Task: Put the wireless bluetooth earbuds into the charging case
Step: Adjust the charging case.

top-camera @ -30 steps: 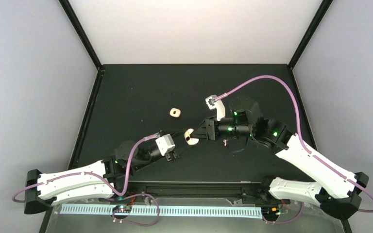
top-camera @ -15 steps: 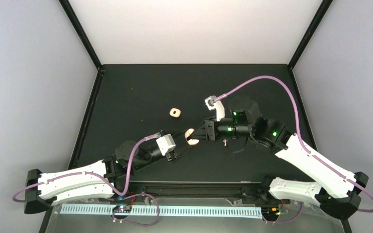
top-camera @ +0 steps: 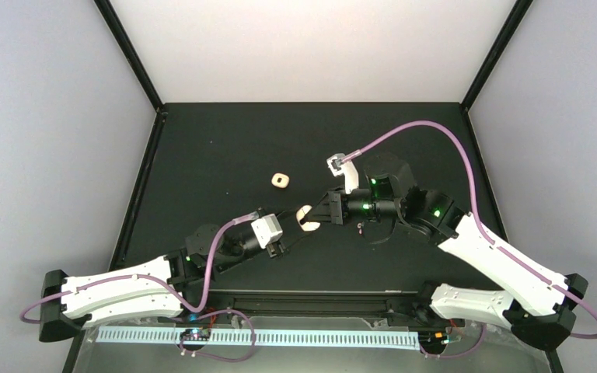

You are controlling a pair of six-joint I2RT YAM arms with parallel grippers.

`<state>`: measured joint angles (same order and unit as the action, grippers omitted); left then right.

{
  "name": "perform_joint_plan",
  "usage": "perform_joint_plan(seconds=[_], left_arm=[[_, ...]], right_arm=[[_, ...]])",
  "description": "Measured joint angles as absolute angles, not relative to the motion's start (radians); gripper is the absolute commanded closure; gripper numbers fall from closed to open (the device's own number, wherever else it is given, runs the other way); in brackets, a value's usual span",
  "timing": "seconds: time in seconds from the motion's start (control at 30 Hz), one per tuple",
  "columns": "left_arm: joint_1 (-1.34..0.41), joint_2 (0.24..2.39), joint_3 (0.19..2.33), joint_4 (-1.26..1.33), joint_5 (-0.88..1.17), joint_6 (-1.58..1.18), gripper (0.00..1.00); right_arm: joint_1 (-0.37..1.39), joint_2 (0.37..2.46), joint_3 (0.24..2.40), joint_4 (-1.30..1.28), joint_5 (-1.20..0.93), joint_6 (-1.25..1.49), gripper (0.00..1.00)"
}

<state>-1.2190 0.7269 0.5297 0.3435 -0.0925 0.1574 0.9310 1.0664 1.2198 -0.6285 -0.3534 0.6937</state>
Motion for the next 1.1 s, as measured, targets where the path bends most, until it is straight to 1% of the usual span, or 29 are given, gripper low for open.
perform_joint_plan(seconds=[0.03,0.1,0.13,0.17,0.2,0.4,0.57,0.67,0.8,0.9,1.1], left_arm=[[-1.219,0.727,0.53,0.344,-0.093,0.157,0.55],[-1.219,0.727,0.53,0.344,-0.093,0.155,0.39],[-1.219,0.727,0.53,0.345,-0.094,0.152,0.27],[-1.219,0.727,0.531,0.345,-0.093,0.148,0.1],[-1.219,0.727,0.532,0.344,-0.093,0.147,0.02],[-1.219,0.717,0.533,0.323,-0.106,0.098,0.01],[-1.219,0.65,0.526,0.305,-0.122,0.001,0.01],[-1.219,0.581,0.503,0.332,-0.138,-0.12,0.01],[-1.219,0.55,0.472,0.453,-0.147,-0.312,0.01],[-1.215,0.604,0.47,0.57,-0.122,-0.479,0.02],[-1.193,0.793,0.524,0.734,-0.013,-0.749,0.04]], right_arm=[[0.931,1.066,1.219,-0.628,-0.351,0.694,0.95],[0.931,1.063,1.218,-0.626,-0.35,0.694,0.97],[0.931,1.061,1.217,-0.625,-0.349,0.694,0.98],[0.931,1.06,1.216,-0.623,-0.35,0.694,0.98],[0.931,1.057,1.215,-0.62,-0.348,0.693,0.99],[0.931,1.02,1.213,-0.583,-0.331,0.694,0.99],[0.931,0.917,1.151,-0.481,-0.288,0.706,0.99],[0.931,0.814,1.062,-0.368,-0.235,0.72,0.99],[0.931,0.651,0.899,-0.159,-0.159,0.739,0.99],[0.931,0.581,0.825,-0.032,-0.121,0.738,0.99],[0.931,0.538,0.746,0.148,-0.107,0.73,0.99]])
